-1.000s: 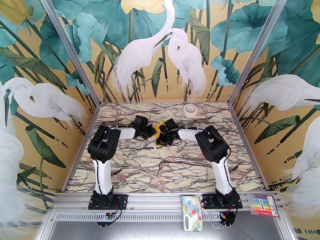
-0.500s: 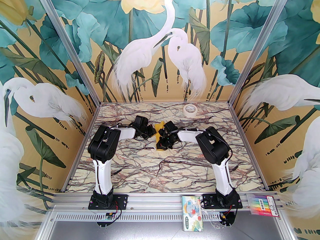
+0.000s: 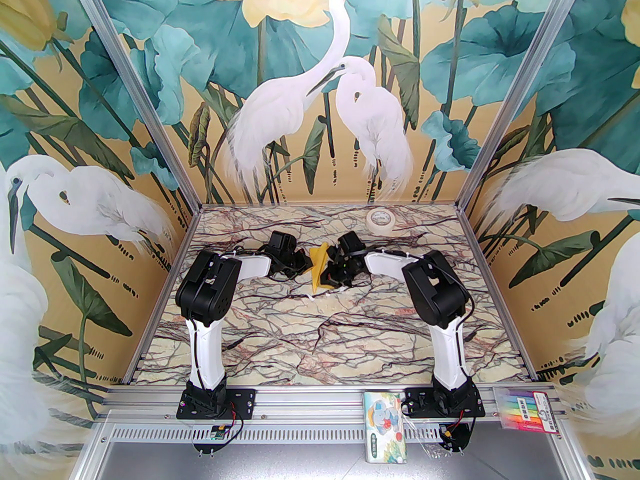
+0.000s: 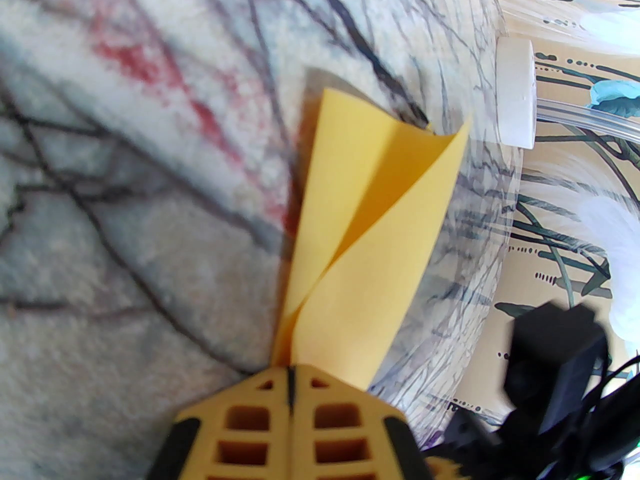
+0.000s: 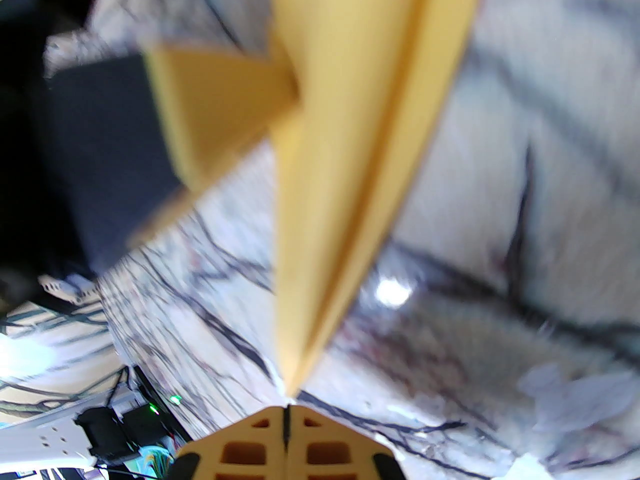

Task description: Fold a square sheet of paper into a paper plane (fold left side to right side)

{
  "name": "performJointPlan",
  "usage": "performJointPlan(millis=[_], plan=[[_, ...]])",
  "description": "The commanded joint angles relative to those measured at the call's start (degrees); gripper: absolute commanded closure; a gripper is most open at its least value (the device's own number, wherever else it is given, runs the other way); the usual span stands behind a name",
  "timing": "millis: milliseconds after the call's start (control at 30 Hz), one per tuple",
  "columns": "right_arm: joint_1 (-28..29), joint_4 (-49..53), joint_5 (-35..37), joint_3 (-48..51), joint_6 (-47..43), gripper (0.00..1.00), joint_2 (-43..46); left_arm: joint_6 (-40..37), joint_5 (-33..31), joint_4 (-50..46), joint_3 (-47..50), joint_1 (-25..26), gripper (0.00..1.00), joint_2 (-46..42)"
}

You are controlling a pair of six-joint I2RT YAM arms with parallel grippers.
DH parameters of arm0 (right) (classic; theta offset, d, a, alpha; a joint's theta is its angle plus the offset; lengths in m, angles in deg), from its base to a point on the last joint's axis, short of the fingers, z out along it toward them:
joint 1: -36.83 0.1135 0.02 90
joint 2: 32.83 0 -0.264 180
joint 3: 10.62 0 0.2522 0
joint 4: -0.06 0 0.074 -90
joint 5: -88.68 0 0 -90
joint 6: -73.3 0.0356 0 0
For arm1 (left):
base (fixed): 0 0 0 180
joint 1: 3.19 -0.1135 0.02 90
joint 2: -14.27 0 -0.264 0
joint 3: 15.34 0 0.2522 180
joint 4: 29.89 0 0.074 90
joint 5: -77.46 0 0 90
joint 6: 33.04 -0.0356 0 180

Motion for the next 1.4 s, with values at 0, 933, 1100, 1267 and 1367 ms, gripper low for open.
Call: performJointPlan(millis=[0,933,1100,1267,1367], plan=[[0.28,-1.16,-0.77,-1.99,1.37,1.00,-1.38,-1.16,-1.90,-3.00,0.09,0.17,1.00,2.09],[3.85,3.10,5.62,-1.53,1.51,1.00,-5.52,-1.07,-1.75,-3.00,0.27,0.61,1.00,1.74],[3.75,2.75,6.11,0.02,1.33,1.00,-5.55,-1.38,-1.92,-3.50,-0.06,0.61,1.00,1.45],[3.49,2.23,5.71,1.41,1.25,1.00,-5.47,-2.93,-2.86,-5.71,-1.47,0.62,1.00,0.77],[3.43,1.95,5.51,1.61,1.38,1.00,-5.44,-3.62,-3.40,-6.74,-2.19,0.58,1.00,0.74]])
